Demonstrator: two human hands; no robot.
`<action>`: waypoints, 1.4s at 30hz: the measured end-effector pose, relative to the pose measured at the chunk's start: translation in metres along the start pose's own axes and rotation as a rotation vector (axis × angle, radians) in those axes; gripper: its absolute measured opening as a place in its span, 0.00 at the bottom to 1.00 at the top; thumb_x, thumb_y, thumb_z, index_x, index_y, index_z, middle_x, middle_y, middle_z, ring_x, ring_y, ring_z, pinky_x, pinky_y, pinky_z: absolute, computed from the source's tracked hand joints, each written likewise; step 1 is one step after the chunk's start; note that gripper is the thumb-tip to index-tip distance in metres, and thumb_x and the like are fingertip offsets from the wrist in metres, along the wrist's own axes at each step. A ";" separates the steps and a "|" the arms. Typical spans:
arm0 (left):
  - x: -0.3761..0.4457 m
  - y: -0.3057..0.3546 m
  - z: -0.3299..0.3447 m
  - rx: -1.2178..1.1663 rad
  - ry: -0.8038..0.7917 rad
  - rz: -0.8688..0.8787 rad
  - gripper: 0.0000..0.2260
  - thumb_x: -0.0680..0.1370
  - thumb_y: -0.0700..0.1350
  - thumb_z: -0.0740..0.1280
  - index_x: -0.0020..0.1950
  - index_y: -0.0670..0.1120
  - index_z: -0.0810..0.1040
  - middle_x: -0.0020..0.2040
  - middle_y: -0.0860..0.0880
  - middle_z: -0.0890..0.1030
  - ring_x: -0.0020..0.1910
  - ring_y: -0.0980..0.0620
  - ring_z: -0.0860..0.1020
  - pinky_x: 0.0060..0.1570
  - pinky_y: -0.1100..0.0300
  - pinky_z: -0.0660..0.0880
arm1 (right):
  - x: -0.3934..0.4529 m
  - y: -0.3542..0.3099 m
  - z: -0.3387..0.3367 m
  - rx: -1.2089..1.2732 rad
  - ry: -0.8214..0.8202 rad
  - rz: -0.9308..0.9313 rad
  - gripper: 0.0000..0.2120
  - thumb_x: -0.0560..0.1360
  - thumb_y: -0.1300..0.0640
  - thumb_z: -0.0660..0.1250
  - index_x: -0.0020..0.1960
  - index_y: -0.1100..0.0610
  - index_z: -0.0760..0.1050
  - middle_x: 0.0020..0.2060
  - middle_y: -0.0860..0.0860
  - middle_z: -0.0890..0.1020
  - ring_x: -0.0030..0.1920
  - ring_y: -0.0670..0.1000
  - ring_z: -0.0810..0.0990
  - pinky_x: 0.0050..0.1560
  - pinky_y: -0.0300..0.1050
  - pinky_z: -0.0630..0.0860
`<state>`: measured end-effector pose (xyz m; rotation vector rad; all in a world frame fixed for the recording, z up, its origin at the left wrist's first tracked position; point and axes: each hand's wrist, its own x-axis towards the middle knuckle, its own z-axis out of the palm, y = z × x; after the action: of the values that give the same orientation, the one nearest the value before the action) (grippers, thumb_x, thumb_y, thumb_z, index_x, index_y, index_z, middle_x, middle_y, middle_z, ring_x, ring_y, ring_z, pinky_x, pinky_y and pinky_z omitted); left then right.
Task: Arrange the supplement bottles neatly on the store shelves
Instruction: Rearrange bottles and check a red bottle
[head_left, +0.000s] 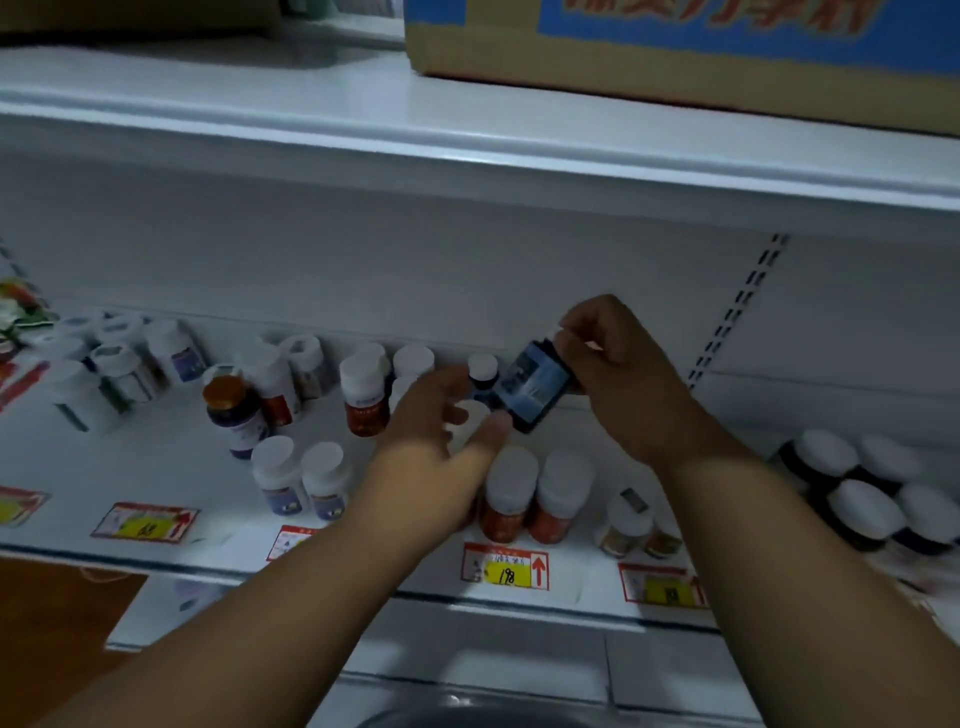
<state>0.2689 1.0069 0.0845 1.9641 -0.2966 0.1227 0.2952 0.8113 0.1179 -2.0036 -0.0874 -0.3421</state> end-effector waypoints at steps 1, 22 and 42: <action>-0.001 0.003 0.000 -0.039 -0.024 0.001 0.14 0.76 0.55 0.66 0.60 0.61 0.68 0.53 0.62 0.75 0.49 0.70 0.74 0.42 0.77 0.68 | -0.009 -0.007 0.001 0.057 -0.048 0.039 0.02 0.80 0.56 0.62 0.50 0.54 0.71 0.44 0.46 0.77 0.47 0.48 0.80 0.47 0.43 0.81; -0.101 -0.022 -0.037 -0.251 -0.039 -0.110 0.29 0.71 0.67 0.61 0.66 0.52 0.71 0.57 0.53 0.80 0.56 0.53 0.78 0.57 0.50 0.76 | -0.074 -0.052 0.074 0.415 -0.343 0.138 0.05 0.71 0.55 0.61 0.44 0.51 0.75 0.51 0.66 0.79 0.53 0.75 0.75 0.50 0.75 0.73; -0.046 -0.210 -0.318 0.373 -0.013 -0.051 0.19 0.76 0.54 0.68 0.66 0.54 0.71 0.58 0.58 0.75 0.52 0.62 0.74 0.48 0.61 0.76 | -0.007 -0.104 0.364 -0.345 -0.323 -0.025 0.11 0.75 0.53 0.69 0.53 0.44 0.72 0.51 0.47 0.76 0.48 0.47 0.76 0.45 0.32 0.71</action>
<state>0.2957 1.3837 0.0151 2.3407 -0.2442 0.1398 0.3398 1.1826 0.0581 -2.3883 -0.2721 -0.0464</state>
